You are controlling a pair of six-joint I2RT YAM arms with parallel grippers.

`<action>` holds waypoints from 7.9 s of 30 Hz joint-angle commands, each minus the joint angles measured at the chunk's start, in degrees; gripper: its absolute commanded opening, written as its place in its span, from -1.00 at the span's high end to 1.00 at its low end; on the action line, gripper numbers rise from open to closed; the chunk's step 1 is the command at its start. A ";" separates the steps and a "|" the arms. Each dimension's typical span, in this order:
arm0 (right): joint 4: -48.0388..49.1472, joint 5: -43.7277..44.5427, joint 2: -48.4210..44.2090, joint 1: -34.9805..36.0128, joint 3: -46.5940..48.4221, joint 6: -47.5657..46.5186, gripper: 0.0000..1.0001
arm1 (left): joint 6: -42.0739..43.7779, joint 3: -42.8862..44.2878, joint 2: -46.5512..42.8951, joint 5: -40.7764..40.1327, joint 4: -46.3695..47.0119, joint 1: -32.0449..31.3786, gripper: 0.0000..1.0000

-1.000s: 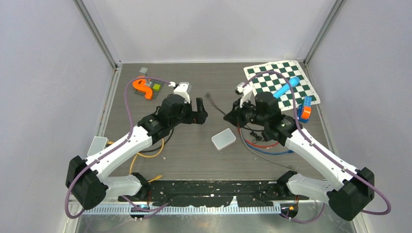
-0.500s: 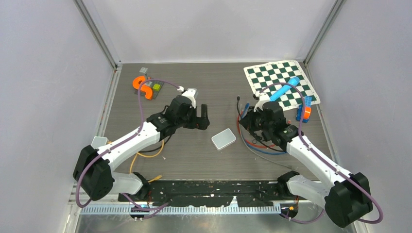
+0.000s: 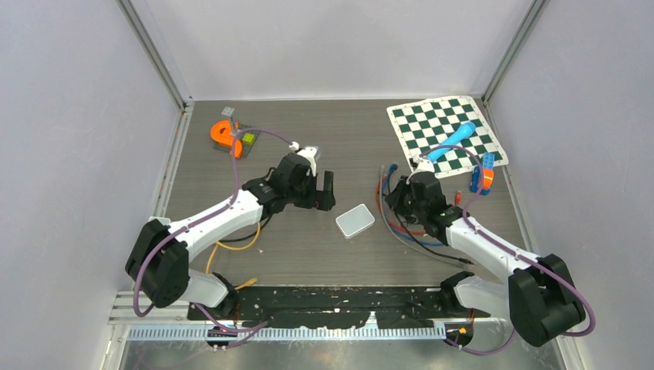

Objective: Pull the plug from the switch port
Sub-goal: Place the connector at the center of the board, then move the connector to the center of the board.

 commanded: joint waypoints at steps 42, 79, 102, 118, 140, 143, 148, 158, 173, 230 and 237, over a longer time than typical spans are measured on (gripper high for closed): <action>1.63 -17.89 18.55 2.02 9.90 -3.82 -0.04 | -10.86 -1.98 18.35 20.58 18.38 -2.66 -0.08; -4.77 1.13 6.16 1.86 1.73 -0.19 0.17 | -4.41 25.46 36.93 21.96 6.29 -4.21 0.03; -6.32 -13.77 1.82 1.87 8.52 -4.62 -0.39 | 1.71 6.09 0.27 -13.26 -4.75 4.90 -0.88; -5.92 -16.79 3.77 1.87 7.64 -3.43 -0.40 | -27.85 -12.65 -25.04 -34.59 -21.69 26.47 -0.99; -5.75 -18.41 3.90 1.87 6.32 -2.46 -0.40 | -28.09 -16.75 -10.80 -21.69 -24.55 51.73 -0.99; -5.73 -18.55 3.89 1.87 6.07 -2.29 -0.40 | -29.62 -18.21 -9.64 -20.98 -22.43 52.71 -0.94; -6.17 -18.61 4.27 1.87 6.10 -2.10 -0.40 | -30.13 -18.79 -6.15 -20.55 -20.09 53.22 -0.74; -6.11 -18.77 4.76 1.87 5.86 -1.62 -0.39 | -27.29 -19.56 -3.14 -16.50 -14.54 53.23 -0.12; -6.03 -18.83 5.07 1.87 5.35 -1.18 -0.39 | -17.93 -21.42 -2.42 -2.37 -5.11 52.02 1.00; 7.30 -15.00 19.43 14.19 18.71 7.22 -0.39 | -7.69 -12.88 -34.20 -10.30 -16.82 4.80 -0.96; 7.60 -14.71 26.70 16.29 27.46 8.67 -0.38 | -2.18 -11.14 -32.30 -18.67 -16.28 10.60 -0.99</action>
